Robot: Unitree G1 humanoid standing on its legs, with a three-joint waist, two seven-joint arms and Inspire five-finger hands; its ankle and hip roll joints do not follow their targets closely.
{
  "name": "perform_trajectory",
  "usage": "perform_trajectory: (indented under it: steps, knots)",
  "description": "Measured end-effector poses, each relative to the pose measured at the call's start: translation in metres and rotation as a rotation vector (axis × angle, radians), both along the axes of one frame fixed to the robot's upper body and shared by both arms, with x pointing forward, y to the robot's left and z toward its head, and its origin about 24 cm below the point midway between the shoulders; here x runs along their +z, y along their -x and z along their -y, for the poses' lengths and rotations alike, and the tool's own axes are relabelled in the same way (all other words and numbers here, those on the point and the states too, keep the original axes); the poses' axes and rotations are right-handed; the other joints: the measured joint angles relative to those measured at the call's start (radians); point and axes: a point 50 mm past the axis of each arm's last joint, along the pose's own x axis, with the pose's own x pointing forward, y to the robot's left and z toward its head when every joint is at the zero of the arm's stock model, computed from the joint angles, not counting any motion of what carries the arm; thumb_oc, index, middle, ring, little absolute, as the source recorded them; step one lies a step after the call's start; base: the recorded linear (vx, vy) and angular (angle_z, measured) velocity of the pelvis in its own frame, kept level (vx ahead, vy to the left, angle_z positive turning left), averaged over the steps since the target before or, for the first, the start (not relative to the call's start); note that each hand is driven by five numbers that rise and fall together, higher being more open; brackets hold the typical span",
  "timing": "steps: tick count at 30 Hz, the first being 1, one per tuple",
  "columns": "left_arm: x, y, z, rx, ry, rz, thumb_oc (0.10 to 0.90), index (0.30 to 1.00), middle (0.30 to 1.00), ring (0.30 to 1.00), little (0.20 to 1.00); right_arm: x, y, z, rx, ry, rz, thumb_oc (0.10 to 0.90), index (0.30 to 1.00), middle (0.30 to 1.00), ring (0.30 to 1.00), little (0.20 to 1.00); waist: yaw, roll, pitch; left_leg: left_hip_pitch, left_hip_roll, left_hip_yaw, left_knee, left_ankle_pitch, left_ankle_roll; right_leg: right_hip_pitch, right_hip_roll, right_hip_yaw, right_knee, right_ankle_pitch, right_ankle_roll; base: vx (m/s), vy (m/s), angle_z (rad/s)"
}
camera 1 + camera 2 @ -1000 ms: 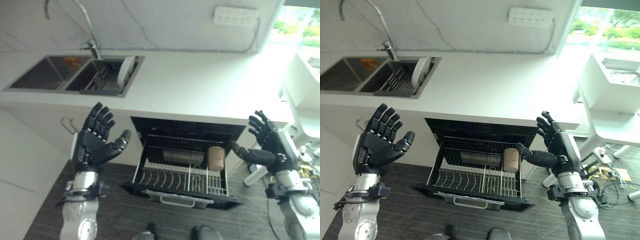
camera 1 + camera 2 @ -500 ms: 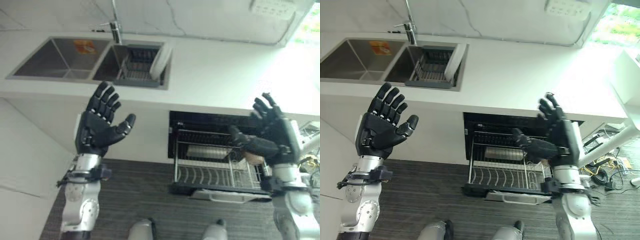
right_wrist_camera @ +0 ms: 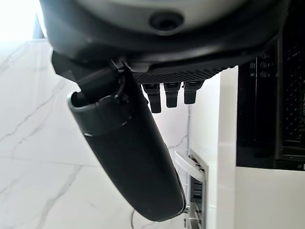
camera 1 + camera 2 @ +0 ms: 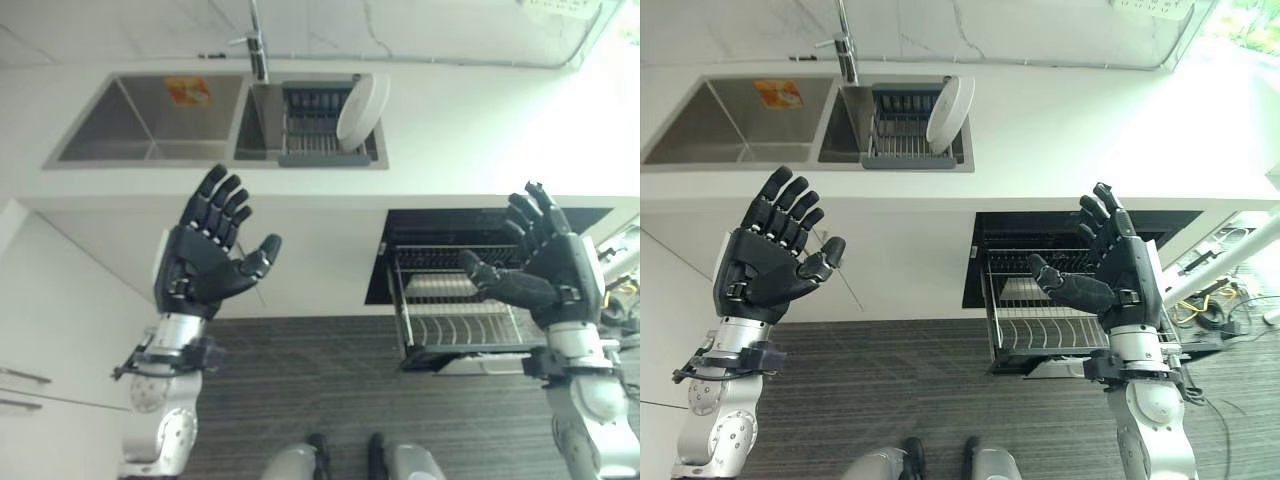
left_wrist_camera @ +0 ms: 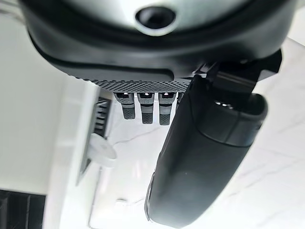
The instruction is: Place the dishes in the dishwasher.
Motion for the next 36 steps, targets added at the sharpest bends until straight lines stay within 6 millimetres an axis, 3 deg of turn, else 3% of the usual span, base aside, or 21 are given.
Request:
perform_trajectory:
  steps: [1, 3, 4, 5, 6, 7, 9, 10, 12, 14, 16, 17, 20, 21, 24, 26, 30, 31, 33, 34, 36]
  knots:
    - [0.001, 0.002, 0.000, 0.000, 0.001, 0.004, 0.800, 0.900, 0.900, 0.900, 0.900, 0.000, 0.000, 0.000, 0.000, 0.001, 0.002, 0.800, 0.900, 0.900, 0.900, 0.900, 0.001, 0.000, -0.001, 0.019, -0.004, 0.001, -0.017, 0.014, 0.008, 0.015, -0.002, -0.003, -0.005, 0.000, -0.002, 0.13, -0.126, 0.08]
    - [0.000, 0.002, -0.001, -0.003, 0.014, -0.001, 0.800, 0.900, 0.900, 0.900, 0.900, 0.002, 0.000, 0.001, -0.003, 0.007, 0.006, 0.800, 0.900, 0.900, 0.900, 0.900, 0.004, -0.006, -0.001, 0.060, -0.021, 0.021, -0.076, 0.057, -0.031, 0.038, -0.017, -0.008, -0.005, -0.011, -0.008, 0.14, -0.095, 0.17]
    - [0.000, 0.001, 0.001, -0.013, 0.016, 0.000, 0.800, 0.900, 0.900, 0.900, 0.900, 0.002, -0.002, 0.002, -0.011, 0.010, 0.006, 0.800, 0.900, 0.900, 0.900, 0.900, 0.019, -0.044, 0.014, 0.006, -0.028, 0.072, 0.048, 0.117, -0.115, 0.035, -0.072, -0.007, 0.027, -0.026, -0.031, 0.17, 0.075, 0.30]
    - [0.000, 0.000, 0.004, -0.027, 0.018, 0.002, 0.800, 0.900, 0.900, 0.900, 0.900, 0.001, -0.003, 0.005, -0.027, 0.005, -0.002, 0.800, 0.900, 0.900, 0.900, 0.900, 0.024, -0.078, 0.028, -0.109, 0.002, 0.102, 0.262, 0.156, -0.176, 0.052, -0.102, 0.001, 0.015, -0.037, -0.032, 0.22, 0.265, 0.24]
    - [-0.004, 0.002, 0.004, -0.029, 0.023, -0.008, 0.800, 0.900, 0.900, 0.900, 0.900, -0.001, -0.005, 0.006, -0.031, 0.003, -0.012, 0.800, 0.900, 0.900, 0.900, 0.900, 0.030, -0.076, 0.028, -0.148, 0.075, 0.149, 0.296, 0.116, -0.129, 0.070, -0.080, -0.008, -0.013, -0.026, -0.032, 0.18, 0.344, 0.10]
    - [-0.005, 0.004, 0.004, -0.034, 0.019, -0.013, 0.800, 0.900, 0.900, 0.900, 0.900, -0.002, -0.007, 0.005, -0.034, -0.003, -0.012, 0.800, 0.900, 0.900, 0.900, 0.900, 0.030, -0.065, 0.024, -0.157, 0.141, 0.153, 0.206, 0.098, -0.124, 0.081, -0.049, -0.005, -0.027, -0.021, -0.032, 0.19, 0.345, -0.03]
    - [-0.005, 0.004, 0.006, -0.046, 0.017, -0.008, 0.800, 0.900, 0.900, 0.900, 0.900, 0.001, -0.010, 0.005, -0.033, -0.012, 0.004, 0.800, 0.900, 0.900, 0.900, 0.900, 0.024, -0.006, 0.022, -0.205, 0.275, 0.075, 0.050, 0.091, -0.122, 0.080, 0.021, 0.008, -0.030, -0.028, -0.035, 0.34, 0.370, -0.42]
    - [-0.009, 0.006, 0.007, -0.048, 0.022, -0.024, 0.800, 0.900, 0.900, 0.900, 0.900, -0.003, -0.007, 0.007, -0.033, -0.003, -0.017, 0.800, 0.900, 0.900, 0.900, 0.900, 0.023, 0.016, 0.024, -0.239, 0.310, -0.080, -0.005, 0.112, -0.157, 0.081, 0.045, 0.066, -0.018, -0.053, -0.018, 0.47, 0.461, -0.95]
    - [-0.012, 0.008, 0.005, -0.041, 0.026, -0.025, 0.800, 0.900, 0.900, 0.900, 0.900, -0.002, -0.006, 0.012, -0.047, 0.023, -0.028, 0.800, 0.900, 0.900, 0.900, 0.900, 0.023, 0.033, 0.023, -0.234, 0.312, -0.102, 0.002, 0.121, -0.161, 0.088, 0.033, 0.119, -0.001, -0.070, -0.013, 0.36, 0.380, -1.04]
    - [-0.009, 0.008, 0.006, -0.054, 0.017, -0.005, 0.800, 0.900, 0.900, 0.900, 0.900, 0.002, -0.002, 0.021, -0.077, 0.048, -0.024, 0.800, 0.900, 0.900, 0.900, 0.900, -0.005, 0.050, 0.013, -0.204, 0.288, -0.044, -0.010, 0.168, -0.134, 0.118, 0.000, 0.139, -0.006, -0.089, 0.044, 0.23, 0.253, -0.45]
    - [-0.006, 0.005, 0.006, -0.059, 0.012, 0.009, 0.800, 0.900, 0.900, 0.900, 0.900, -0.001, 0.007, 0.027, -0.113, 0.041, -0.042, 0.800, 0.900, 0.900, 0.900, 0.900, -0.006, 0.021, 0.007, -0.180, 0.240, 0.016, 0.038, 0.209, -0.090, 0.170, -0.070, 0.132, -0.036, -0.095, 0.097, 0.23, 0.215, -0.07]
    - [-0.003, 0.004, 0.004, -0.050, 0.005, 0.017, 0.800, 0.900, 0.900, 0.900, 0.900, -0.002, 0.010, 0.024, -0.110, 0.031, -0.044, 0.800, 0.900, 0.900, 0.900, 0.900, -0.004, -0.003, -0.006, -0.181, 0.195, 0.037, 0.050, 0.178, -0.071, 0.186, -0.117, 0.128, -0.054, -0.087, 0.109, 0.22, 0.190, 0.09]
    - [0.015, -0.004, 0.005, -0.067, -0.026, 0.087, 0.800, 0.900, 0.900, 0.900, 0.900, 0.002, 0.008, 0.013, -0.079, 0.003, -0.019, 0.800, 0.900, 0.900, 0.900, 0.900, 0.005, -0.009, -0.007, -0.163, 0.120, 0.034, 0.058, 0.131, -0.004, 0.176, -0.194, 0.084, 0.001, -0.004, 0.132, 0.17, 0.137, 0.33]
    - [0.020, -0.007, 0.005, -0.067, -0.027, 0.111, 0.800, 0.900, 0.900, 0.900, 0.900, 0.002, 0.004, 0.007, -0.061, -0.009, -0.018, 0.800, 0.900, 0.900, 0.900, 0.900, 0.016, -0.010, -0.007, -0.149, 0.112, 0.026, 0.045, 0.120, 0.014, 0.163, -0.188, 0.069, 0.006, -0.015, 0.134, 0.13, 0.120, 0.30]
    - [0.031, -0.009, 0.008, -0.086, -0.046, 0.168, 0.800, 0.900, 0.900, 0.900, 0.900, 0.010, -0.005, -0.003, -0.031, -0.014, 0.018, 0.800, 0.900, 0.900, 0.900, 0.900, 0.036, -0.030, -0.018, -0.128, 0.064, 0.014, 0.042, 0.105, 0.013, 0.141, -0.176, -0.013, -0.064, 0.017, 0.123, 0.15, 0.170, 0.35]
    - [0.037, -0.006, 0.011, -0.111, -0.080, 0.215, 0.800, 0.900, 0.900, 0.900, 0.900, 0.009, -0.006, -0.003, -0.054, -0.021, 0.012, 0.800, 0.900, 0.900, 0.900, 0.900, 0.049, -0.032, -0.020, -0.128, 0.051, 0.008, 0.044, 0.090, 0.017, 0.148, -0.175, -0.011, -0.079, 0.053, 0.130, 0.15, 0.188, 0.11]
    - [0.037, -0.006, 0.015, -0.123, -0.169, 0.211, 0.800, 0.900, 0.900, 0.900, 0.900, 0.000, -0.005, -0.006, -0.080, -0.137, 0.008, 0.800, 0.900, 0.900, 0.900, 0.900, 0.019, -0.028, -0.024, -0.124, 0.059, -0.009, 0.071, 0.053, 0.039, 0.141, -0.162, -0.005, -0.054, 0.154, 0.126, 0.13, 0.143, -0.01]
    - [0.036, -0.006, 0.016, -0.118, -0.180, 0.205, 0.800, 0.900, 0.900, 0.900, 0.900, 0.000, -0.006, -0.009, -0.072, -0.147, 0.009, 0.800, 0.900, 0.900, 0.900, 0.900, 0.010, -0.022, -0.022, -0.106, 0.076, 0.013, 0.064, 0.046, 0.048, 0.103, -0.170, -0.010, 0.010, 0.169, 0.123, 0.08, -0.041, -0.42]
    - [0.035, -0.005, 0.013, -0.104, -0.177, 0.195, 0.800, 0.900, 0.900, 0.900, 0.900, 0.000, -0.008, -0.017, -0.025, -0.134, 0.007, 0.800, 0.900, 0.900, 0.900, 0.900, 0.013, -0.019, -0.023, -0.064, 0.094, 0.055, 0.027, 0.043, 0.043, 0.053, -0.139, -0.039, 0.021, 0.131, 0.118, 0.11, -0.192, -0.65]
    - [0.035, -0.005, 0.012, -0.098, -0.175, 0.199, 0.800, 0.900, 0.900, 0.900, 0.900, 0.004, -0.009, -0.016, -0.003, -0.098, 0.017, 0.800, 0.900, 0.900, 0.900, 0.900, 0.005, -0.021, -0.023, -0.049, 0.084, 0.069, 0.007, 0.037, 0.031, -0.005, -0.082, -0.043, -0.013, 0.099, 0.122, 0.14, -0.236, -0.43]
    - [0.033, -0.008, 0.008, -0.074, -0.160, 0.187, 0.800, 0.900, 0.900, 0.900, 0.900, 0.011, -0.008, -0.012, 0.023, -0.047, 0.047, 0.800, 0.900, 0.900, 0.900, 0.900, -0.009, -0.028, -0.024, -0.050, 0.041, 0.071, -0.009, 0.038, 0.029, -0.136, -0.065, -0.027, 0.065, 0.065, 0.109, 0.16, -0.195, -0.02]
